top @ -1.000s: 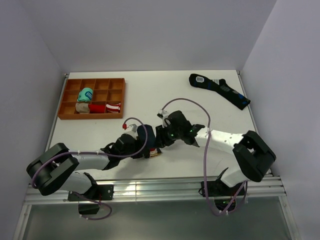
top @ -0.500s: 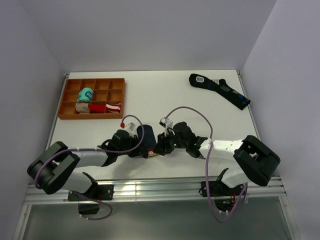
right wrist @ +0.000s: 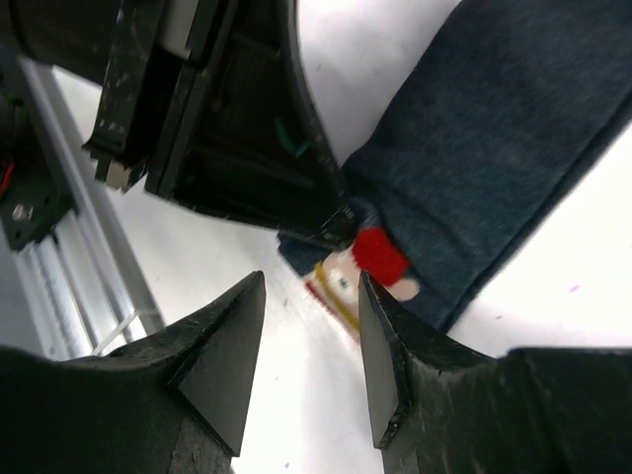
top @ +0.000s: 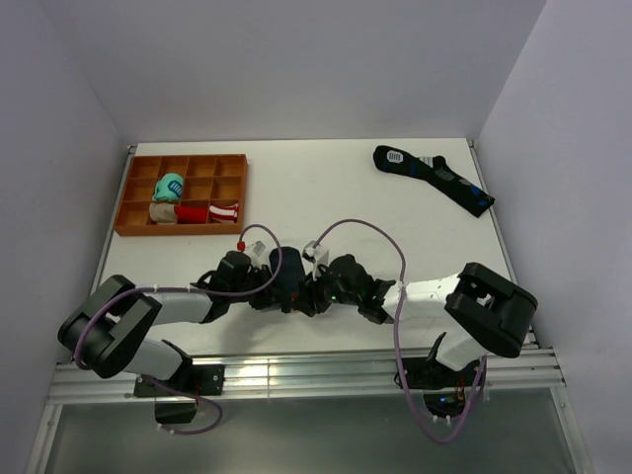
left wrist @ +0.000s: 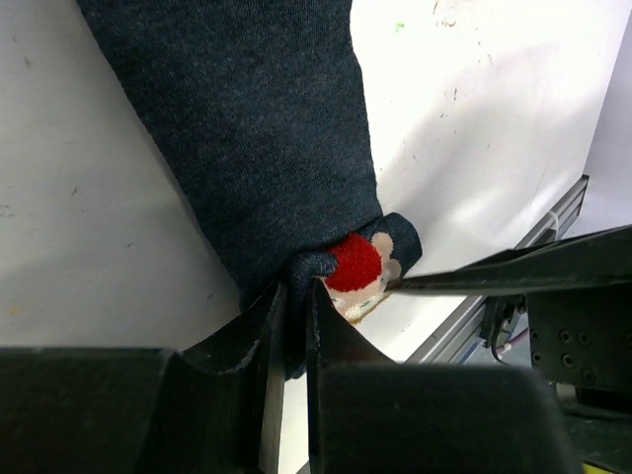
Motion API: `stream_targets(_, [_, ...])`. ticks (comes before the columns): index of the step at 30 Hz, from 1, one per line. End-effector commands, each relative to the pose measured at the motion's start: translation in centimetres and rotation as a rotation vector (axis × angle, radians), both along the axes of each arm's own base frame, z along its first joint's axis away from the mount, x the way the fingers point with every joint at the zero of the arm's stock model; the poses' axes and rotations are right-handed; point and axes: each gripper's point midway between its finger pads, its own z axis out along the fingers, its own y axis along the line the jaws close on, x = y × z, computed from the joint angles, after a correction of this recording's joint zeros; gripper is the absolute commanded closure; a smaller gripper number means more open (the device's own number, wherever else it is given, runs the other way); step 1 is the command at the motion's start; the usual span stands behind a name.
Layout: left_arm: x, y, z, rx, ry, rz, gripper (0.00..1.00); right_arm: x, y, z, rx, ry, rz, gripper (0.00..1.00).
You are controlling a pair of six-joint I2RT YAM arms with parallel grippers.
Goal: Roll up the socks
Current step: Roll the sock at the center of the board.
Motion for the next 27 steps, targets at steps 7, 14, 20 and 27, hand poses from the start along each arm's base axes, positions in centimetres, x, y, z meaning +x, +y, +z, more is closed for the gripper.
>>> stream_targets(7, [-4.3,3.5,-4.9,0.159,0.212,-0.047,1.00,2.6,0.0,2.0,0.013,-0.150,-0.080,0.48])
stream_targets(14, [-4.1,3.4,-4.8,0.116,0.253,-0.037,1.00,2.0,0.4,1.2,-0.007,-0.153,-0.059,0.47])
stream_targets(20, [-3.9,3.5,-4.8,0.098,0.270,-0.024,1.00,0.8,1.0,0.2,-0.033,-0.149,-0.036,0.47])
stream_targets(27, [-3.7,3.7,-4.8,0.103,0.279,-0.005,1.00,0.8,0.6,-1.1,-0.099,-0.176,-0.080,0.44])
